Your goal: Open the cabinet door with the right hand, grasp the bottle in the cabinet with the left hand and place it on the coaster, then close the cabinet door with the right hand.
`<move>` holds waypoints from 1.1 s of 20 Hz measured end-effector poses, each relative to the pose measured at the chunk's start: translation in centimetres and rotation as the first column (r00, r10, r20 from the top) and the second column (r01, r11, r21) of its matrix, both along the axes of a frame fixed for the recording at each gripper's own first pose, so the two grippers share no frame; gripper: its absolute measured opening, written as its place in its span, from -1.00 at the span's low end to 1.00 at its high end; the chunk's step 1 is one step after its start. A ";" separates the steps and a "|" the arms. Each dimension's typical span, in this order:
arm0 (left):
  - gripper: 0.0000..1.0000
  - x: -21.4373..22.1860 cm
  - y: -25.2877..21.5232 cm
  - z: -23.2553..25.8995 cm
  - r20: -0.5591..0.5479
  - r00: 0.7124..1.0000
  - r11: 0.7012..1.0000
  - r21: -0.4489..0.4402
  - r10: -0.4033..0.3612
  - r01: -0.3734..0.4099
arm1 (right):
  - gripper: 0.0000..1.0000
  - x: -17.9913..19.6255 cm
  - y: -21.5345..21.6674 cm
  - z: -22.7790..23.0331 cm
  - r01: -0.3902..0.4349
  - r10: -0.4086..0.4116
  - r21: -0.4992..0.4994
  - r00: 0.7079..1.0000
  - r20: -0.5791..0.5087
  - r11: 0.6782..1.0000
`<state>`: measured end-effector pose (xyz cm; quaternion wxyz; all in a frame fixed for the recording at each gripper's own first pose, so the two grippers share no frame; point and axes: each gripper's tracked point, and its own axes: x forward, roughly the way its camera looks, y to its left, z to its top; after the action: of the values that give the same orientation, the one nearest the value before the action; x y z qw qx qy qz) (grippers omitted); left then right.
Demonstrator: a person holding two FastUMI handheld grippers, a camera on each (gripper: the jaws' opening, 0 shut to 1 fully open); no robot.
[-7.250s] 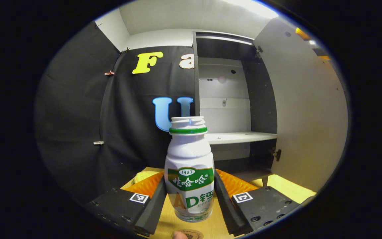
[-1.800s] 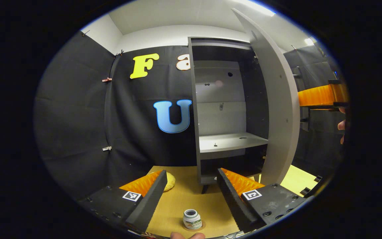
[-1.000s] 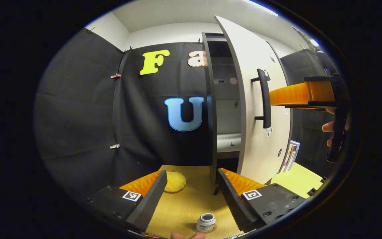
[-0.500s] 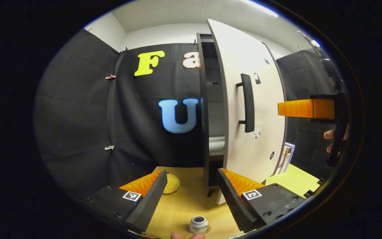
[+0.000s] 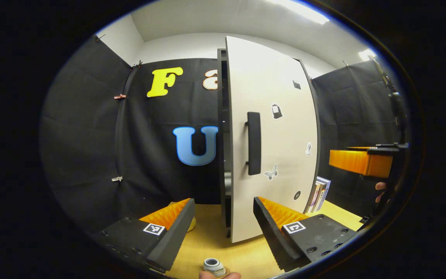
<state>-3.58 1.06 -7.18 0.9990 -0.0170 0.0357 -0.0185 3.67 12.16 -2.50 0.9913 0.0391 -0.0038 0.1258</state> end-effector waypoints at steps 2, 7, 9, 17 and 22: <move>0.93 -0.2 -0.7 0.9 0.013 1.000 1.000 -0.002 -0.007 0.007 | 0.99 -0.2 -1.1 -0.1 0.021 -0.021 0.003 1.000 -0.003 1.000; 0.90 -0.3 -1.1 2.1 0.025 1.000 1.000 0.009 0.002 -0.002 | 0.99 -0.9 -3.3 -0.1 0.071 -0.071 0.019 0.997 -0.010 0.997; 0.90 -0.4 -1.1 2.3 0.028 1.000 1.000 0.014 0.007 -0.007 | 0.99 -1.0 -4.1 0.0 0.089 -0.089 0.025 0.996 -0.009 0.996; 0.90 -0.5 -1.0 2.9 0.032 0.999 1.000 0.007 0.018 -0.019 | 0.98 -1.5 -5.6 -0.4 0.140 -0.140 0.000 0.990 -0.007 0.990; 0.90 -0.7 -1.3 2.8 0.029 0.999 1.000 0.004 0.017 -0.017 | 0.99 -1.6 -6.3 -0.4 0.159 -0.159 0.000 0.987 -0.009 0.987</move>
<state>-4.25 -0.27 -4.40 0.9996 -0.0150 0.0214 -0.0103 2.07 5.83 -2.88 0.9981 0.0396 -0.0027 0.0462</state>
